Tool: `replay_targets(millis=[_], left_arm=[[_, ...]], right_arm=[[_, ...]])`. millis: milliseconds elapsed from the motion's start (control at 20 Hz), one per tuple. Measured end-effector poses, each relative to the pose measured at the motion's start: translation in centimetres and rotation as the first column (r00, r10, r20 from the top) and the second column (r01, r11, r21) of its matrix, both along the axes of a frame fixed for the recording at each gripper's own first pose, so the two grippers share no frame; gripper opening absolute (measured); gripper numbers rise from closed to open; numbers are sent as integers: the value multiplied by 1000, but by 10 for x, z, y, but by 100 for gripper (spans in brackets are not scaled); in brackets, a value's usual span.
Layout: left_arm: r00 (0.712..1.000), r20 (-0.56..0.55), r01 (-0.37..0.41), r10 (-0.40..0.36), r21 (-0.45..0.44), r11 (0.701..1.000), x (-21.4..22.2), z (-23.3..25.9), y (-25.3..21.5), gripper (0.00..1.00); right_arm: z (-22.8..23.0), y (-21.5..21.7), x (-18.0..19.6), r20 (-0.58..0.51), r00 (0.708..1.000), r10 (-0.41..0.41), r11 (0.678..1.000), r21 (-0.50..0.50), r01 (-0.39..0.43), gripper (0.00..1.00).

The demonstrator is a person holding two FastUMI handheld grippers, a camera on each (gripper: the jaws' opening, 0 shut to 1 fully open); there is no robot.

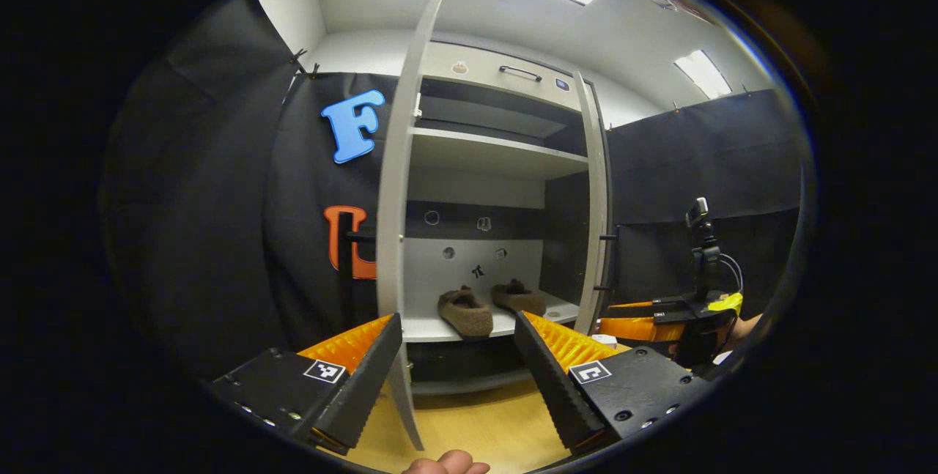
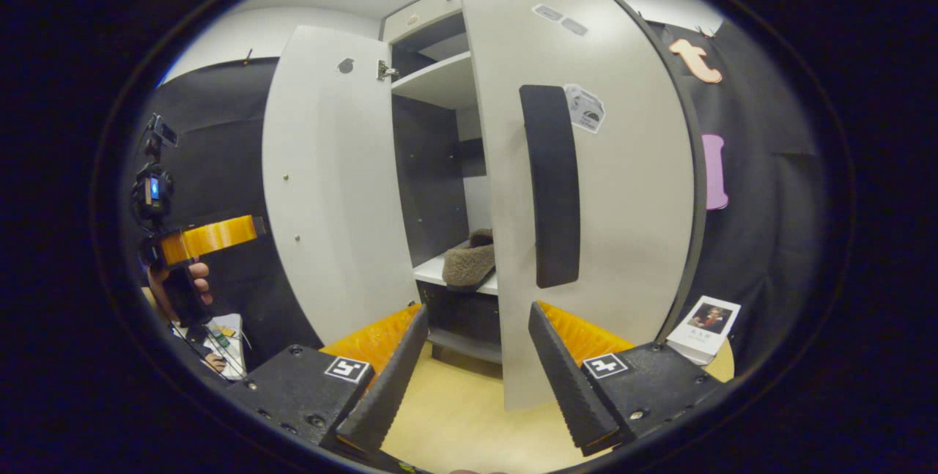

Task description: Grab one shoe with the right hand and put it into the shoe cabinet, grab the other shoe with the left hand and put it into the shoe cabinet; then close the right door with the right hand and the left door with the left hand.

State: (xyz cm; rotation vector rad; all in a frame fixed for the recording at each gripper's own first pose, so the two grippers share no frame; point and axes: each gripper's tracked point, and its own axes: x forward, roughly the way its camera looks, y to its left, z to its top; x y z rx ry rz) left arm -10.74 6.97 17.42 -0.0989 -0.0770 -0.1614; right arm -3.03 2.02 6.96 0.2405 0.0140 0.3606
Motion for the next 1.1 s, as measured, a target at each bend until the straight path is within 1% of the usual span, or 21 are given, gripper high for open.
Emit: replay_targets(millis=[100,150,200,300,400,450,500,550,600,650,700,750,800,850,900,950,1000,1050,1100], left_arm=[[998,2,-69,69,10,998,5,-4,28,95],[997,-6,-78,78,-1,997,11,-9,33,95],[998,-30,-51,50,-20,998,14,-15,31,95],[994,-91,55,-58,-40,998,24,-29,10,95],[984,-86,156,-154,15,988,30,-32,-23,95],[992,-76,106,-99,94,990,34,-34,-24,95],[995,-72,86,-75,164,983,43,-40,-21,98],[997,-58,67,-56,205,977,44,-40,-20,98],[997,-55,58,-49,186,981,42,-32,-18,98],[997,-56,61,-56,104,993,41,-26,-18,98],[996,-56,75,-77,-31,997,41,-17,-17,98],[993,-56,91,-100,-138,986,43,-11,-21,98],[991,-54,106,-121,-232,967,46,-6,-26,98],[991,-46,109,-128,-304,946,48,-3,-27,100],[992,-36,100,-121,-361,927,54,-3,-26,95],[993,-32,91,-113,-398,913,55,-1,-24,95],[994,-24,90,-109,-409,908,56,2,-25,95],[994,-26,90,-108,-391,916,59,0,-29,95],[994,-24,91,-106,-347,933,61,-2,-35,95]], right_arm=[[-1,5,2,-5,1000,5,1000,-15,-5,91],[-2,8,2,-11,1000,7,1000,-21,-8,91],[-3,8,1,-18,1000,10,1000,-25,-10,92],[-7,5,1,-32,1000,0,999,-40,-1,92],[-10,1,-1,-39,999,-16,999,-49,14,92],[-12,0,-2,-43,999,-23,999,-48,20,91],[-14,-2,-5,-50,998,-27,999,-46,25,91],[-17,-2,-7,-55,998,-29,999,-42,27,92],[-19,-3,-8,-63,998,-29,999,-39,26,92],[-21,-2,-10,-70,997,-25,999,-37,22,92],[-23,-2,-12,-73,997,-23,999,-40,20,91],[-24,-3,-14,-74,997,-26,999,-44,23,91],[-24,-6,-15,-74,997,-30,999,-46,27,91],[-25,-8,-16,-76,997,-34,999,-42,30,91],[-27,-10,-17,-81,996,-34,999,-35,31,91],[-30,-12,-18,-89,995,-35,999,-31,32,91],[-32,-15,-18,-96,995,-39,999,-29,37,92],[-33,-19,-19,-100,994,-45,999,-22,43,91],[-33,-21,-20,-100,994,-49,999,-10,49,91]])
